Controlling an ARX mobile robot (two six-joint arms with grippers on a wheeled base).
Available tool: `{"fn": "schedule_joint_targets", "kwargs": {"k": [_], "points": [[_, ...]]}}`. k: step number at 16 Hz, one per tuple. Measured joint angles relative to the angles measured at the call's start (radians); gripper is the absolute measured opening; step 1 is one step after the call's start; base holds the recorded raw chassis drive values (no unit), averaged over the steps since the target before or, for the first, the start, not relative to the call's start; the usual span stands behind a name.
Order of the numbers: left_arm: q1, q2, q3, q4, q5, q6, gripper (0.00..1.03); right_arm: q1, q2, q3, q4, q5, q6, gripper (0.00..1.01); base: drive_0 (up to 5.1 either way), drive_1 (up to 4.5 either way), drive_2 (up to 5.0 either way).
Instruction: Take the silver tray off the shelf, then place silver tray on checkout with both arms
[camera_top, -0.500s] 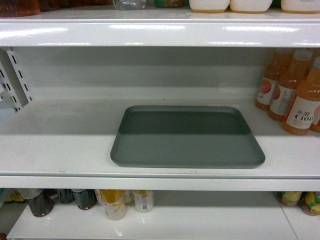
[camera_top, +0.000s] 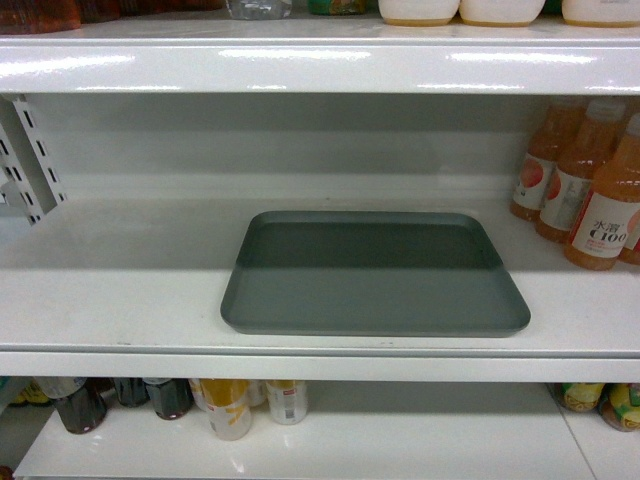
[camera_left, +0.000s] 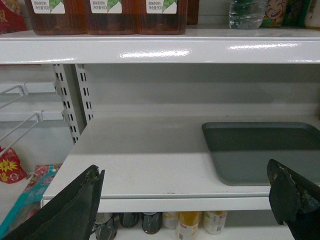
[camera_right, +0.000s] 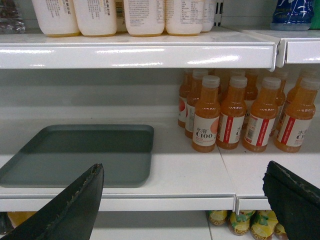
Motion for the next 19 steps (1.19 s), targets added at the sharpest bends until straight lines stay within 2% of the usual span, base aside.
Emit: {"fn": "schedule_joint_targets", "kwargs": {"k": [19], "points": [[0.0, 0.0, 0.0, 0.0, 0.0, 0.0, 0.98, 0.0, 0.0, 0.0, 0.0, 0.0, 0.0, 0.98, 0.0, 0.0, 0.0]]}}
